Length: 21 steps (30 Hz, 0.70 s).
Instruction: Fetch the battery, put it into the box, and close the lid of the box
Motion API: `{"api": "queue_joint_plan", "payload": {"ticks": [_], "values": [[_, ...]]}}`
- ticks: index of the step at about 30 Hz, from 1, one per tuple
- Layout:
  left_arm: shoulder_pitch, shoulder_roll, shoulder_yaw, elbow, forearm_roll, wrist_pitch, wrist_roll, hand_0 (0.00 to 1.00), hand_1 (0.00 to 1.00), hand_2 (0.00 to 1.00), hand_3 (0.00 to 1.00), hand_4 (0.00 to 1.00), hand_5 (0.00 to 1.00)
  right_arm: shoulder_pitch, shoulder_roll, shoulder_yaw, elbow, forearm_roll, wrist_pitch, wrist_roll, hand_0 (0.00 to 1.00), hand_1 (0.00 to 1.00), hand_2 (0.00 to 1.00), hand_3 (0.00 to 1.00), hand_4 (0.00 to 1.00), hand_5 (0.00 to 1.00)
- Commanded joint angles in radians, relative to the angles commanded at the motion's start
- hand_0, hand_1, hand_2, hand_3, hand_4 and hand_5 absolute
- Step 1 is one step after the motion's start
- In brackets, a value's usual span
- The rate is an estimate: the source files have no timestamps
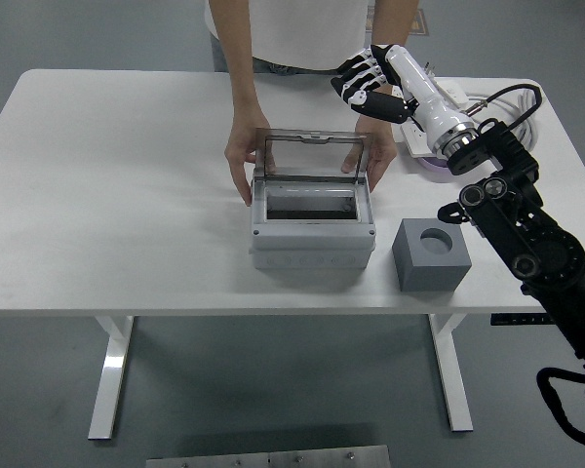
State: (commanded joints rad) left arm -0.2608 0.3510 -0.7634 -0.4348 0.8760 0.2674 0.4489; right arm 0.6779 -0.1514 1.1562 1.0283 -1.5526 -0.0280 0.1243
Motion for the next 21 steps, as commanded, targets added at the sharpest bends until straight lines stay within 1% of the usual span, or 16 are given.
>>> {"api": "queue_joint_plan", "payload": {"ticks": [3,4,9,10,13,15,16,21], "values": [[-0.004,-0.001,-0.004,0.000,0.009,-0.004,0.003,0.616,0.697,0.627,0.607,0.657,0.062,0.003,0.017,0.005,-0.044,0.002,-0.003,0.008,0.798,0.730,0.699,0.695,0.864,0.740],[-0.006,-0.001,-0.006,0.000,0.012,-0.005,0.004,0.616,0.697,0.626,0.606,0.657,0.062,0.004,0.023,0.006,-0.060,0.001,-0.004,0.010,0.878,0.772,0.744,0.756,0.996,0.998],[-0.011,-0.004,-0.010,0.000,0.021,-0.009,0.006,0.616,0.697,0.626,0.606,0.657,0.062,0.000,0.045,0.006,-0.110,-0.005,-0.009,0.015,0.878,0.772,0.744,0.756,0.996,0.998],[-0.011,-0.004,-0.011,0.000,0.022,-0.009,0.006,0.616,0.697,0.625,0.606,0.657,0.064,-0.001,0.048,0.005,-0.117,-0.005,-0.009,0.015,0.956,0.804,0.767,0.788,0.998,0.998],[-0.010,-0.004,-0.013,0.000,0.026,-0.010,0.008,0.616,0.697,0.625,0.606,0.657,0.064,-0.002,0.055,-0.001,-0.136,-0.004,-0.011,0.014,0.956,0.804,0.767,0.788,0.998,0.998],[-0.011,-0.003,-0.013,0.000,0.027,-0.011,0.008,0.616,0.697,0.625,0.606,0.657,0.064,-0.003,0.057,-0.009,-0.143,-0.002,-0.011,0.013,0.956,0.804,0.767,0.788,0.998,0.998],[-0.011,-0.003,-0.013,0.000,0.027,-0.011,0.008,0.617,0.697,0.623,0.605,0.657,0.064,-0.003,0.058,-0.013,-0.146,-0.001,-0.011,0.012,0.977,0.815,0.773,0.801,0.998,0.998],[-0.013,-0.002,-0.011,0.001,0.024,-0.010,0.006,0.617,0.697,0.623,0.605,0.657,0.064,-0.005,0.058,-0.047,-0.144,-0.001,-0.012,0.005,0.977,0.815,0.773,0.801,0.998,0.998]]}}
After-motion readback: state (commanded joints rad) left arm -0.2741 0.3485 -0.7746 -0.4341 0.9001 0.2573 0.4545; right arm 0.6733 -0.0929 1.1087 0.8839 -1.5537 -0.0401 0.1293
